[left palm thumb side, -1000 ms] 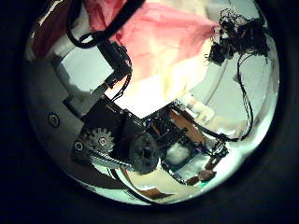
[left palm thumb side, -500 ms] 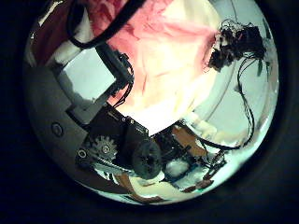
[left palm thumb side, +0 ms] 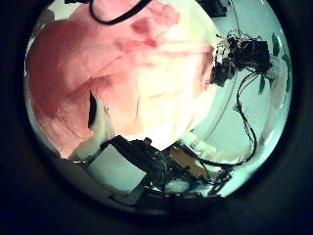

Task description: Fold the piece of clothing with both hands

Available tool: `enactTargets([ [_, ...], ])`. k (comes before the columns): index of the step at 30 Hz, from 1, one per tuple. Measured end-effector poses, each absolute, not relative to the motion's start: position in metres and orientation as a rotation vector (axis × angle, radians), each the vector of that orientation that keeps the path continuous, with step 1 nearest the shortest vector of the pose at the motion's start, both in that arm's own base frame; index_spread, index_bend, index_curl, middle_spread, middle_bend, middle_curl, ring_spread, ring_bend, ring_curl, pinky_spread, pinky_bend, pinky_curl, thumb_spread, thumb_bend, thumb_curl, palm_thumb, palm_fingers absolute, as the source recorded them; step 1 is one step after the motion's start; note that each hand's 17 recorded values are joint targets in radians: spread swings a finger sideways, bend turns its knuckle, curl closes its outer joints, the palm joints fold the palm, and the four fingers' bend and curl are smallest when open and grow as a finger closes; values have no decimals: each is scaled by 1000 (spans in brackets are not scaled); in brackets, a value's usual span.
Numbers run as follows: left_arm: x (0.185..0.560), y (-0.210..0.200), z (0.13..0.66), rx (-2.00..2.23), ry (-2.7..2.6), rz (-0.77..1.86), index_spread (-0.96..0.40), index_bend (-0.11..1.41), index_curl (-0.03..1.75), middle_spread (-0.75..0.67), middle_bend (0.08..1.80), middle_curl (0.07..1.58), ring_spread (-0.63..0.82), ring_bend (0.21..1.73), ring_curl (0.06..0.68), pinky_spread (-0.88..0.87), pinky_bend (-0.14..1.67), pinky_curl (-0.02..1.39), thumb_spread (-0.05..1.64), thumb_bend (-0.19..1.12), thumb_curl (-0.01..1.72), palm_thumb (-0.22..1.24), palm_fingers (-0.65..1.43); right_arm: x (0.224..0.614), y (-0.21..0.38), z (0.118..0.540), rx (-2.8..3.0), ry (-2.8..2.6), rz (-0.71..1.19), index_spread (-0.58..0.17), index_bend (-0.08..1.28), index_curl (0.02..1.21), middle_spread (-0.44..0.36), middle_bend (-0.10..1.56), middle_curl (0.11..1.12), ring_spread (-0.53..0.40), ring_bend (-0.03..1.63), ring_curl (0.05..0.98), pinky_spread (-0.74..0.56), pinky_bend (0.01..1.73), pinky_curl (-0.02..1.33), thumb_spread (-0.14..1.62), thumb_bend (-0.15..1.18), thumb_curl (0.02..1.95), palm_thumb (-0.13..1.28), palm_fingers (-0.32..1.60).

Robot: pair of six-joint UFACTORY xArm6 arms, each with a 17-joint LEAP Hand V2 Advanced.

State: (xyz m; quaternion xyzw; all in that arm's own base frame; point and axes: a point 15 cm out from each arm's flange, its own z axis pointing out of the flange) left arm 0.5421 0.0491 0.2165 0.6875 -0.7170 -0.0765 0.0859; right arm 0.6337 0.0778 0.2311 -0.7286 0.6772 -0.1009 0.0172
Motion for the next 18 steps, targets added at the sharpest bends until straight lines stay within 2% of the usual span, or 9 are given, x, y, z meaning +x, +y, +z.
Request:
enactTargets([
  [2,541,49,222,2057,-2142,-218,79,58,759,238,89,779,361,719,327,268,642,511,1146,-30,476,611,-321,631,68,247,-2226,2113,-320,-357,265,617,-197,770,638,-261,1274,539,-526,1193,579,1588,-7,291,589,373],
  [3,539,50,231,2072,-2145,-204,127,65,658,365,92,681,447,668,299,396,599,468,1159,-25,454,595,-323,625,59,266,-2200,2110,-336,-361,272,610,-188,764,634,-255,1225,522,-486,1139,565,1589,-6,285,586,284],
  [4,539,50,233,2077,-2146,-200,141,71,623,402,95,644,475,649,289,434,583,452,1163,-23,447,592,-312,624,58,267,-2197,2111,-337,-372,311,587,-175,745,615,-241,1139,482,-368,1014,522,1588,-5,252,550,247],
  [6,537,53,244,2101,-2151,-176,160,78,557,455,98,576,512,613,272,488,555,426,1171,-24,431,580,-293,614,44,289,-2166,2118,-357,-388,359,581,-175,745,606,-230,1079,453,-279,929,490,1586,-3,234,536,241],
  [9,528,56,259,2117,-2161,-155,174,85,487,495,103,503,542,580,258,530,523,399,1180,-20,415,575,-268,594,33,307,-2174,2109,-369,-403,405,581,-172,742,597,-208,1007,422,-167,860,454,1583,0,218,530,232],
  [11,516,54,267,2112,-2172,-151,180,91,439,514,109,453,561,558,248,552,502,382,1185,-18,405,573,-251,573,27,306,-2217,2103,-352,-416,448,587,-172,732,587,-160,898,396,-39,785,434,1571,-2,210,528,120],
  [12,511,53,269,2108,-2177,-150,181,95,429,517,111,441,565,552,245,555,497,378,1182,-21,401,569,-245,563,23,304,-2247,2098,-341,-414,441,583,-164,705,575,-136,863,390,6,772,433,1559,-6,208,523,48],
  [13,505,53,271,2102,-2180,-152,183,96,398,525,122,411,575,537,239,560,480,368,1182,-19,394,568,-229,552,19,302,-2288,2081,-330,-413,422,571,-150,656,548,-64,780,365,102,754,421,1507,-21,204,487,-33],
  [18,464,37,265,2019,-2189,-207,185,109,319,529,133,331,593,502,226,569,441,343,1180,-19,377,562,-188,494,2,280,-2515,2030,-176,-408,301,477,-99,509,463,81,610,281,293,680,350,1344,-29,204,421,-40],
])
